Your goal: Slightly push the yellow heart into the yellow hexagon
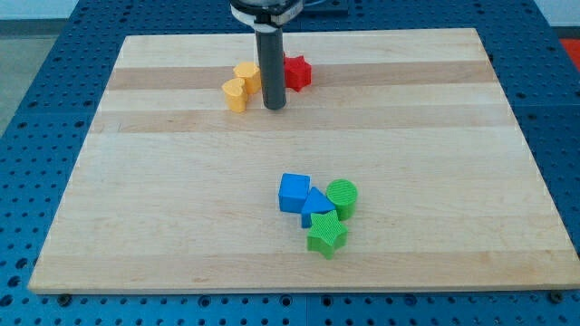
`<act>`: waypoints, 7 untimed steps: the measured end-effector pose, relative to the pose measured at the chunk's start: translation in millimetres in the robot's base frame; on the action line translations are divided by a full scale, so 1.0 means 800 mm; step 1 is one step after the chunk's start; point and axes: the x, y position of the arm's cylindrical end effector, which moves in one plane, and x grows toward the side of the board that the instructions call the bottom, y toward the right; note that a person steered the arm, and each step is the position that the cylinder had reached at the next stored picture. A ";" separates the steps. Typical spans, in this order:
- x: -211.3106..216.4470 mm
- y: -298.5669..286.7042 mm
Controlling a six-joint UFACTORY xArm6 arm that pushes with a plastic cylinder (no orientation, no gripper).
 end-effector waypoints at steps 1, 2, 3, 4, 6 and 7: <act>0.016 -0.030; 0.016 -0.061; 0.016 -0.066; 0.012 -0.066; -0.004 -0.066; -0.009 -0.066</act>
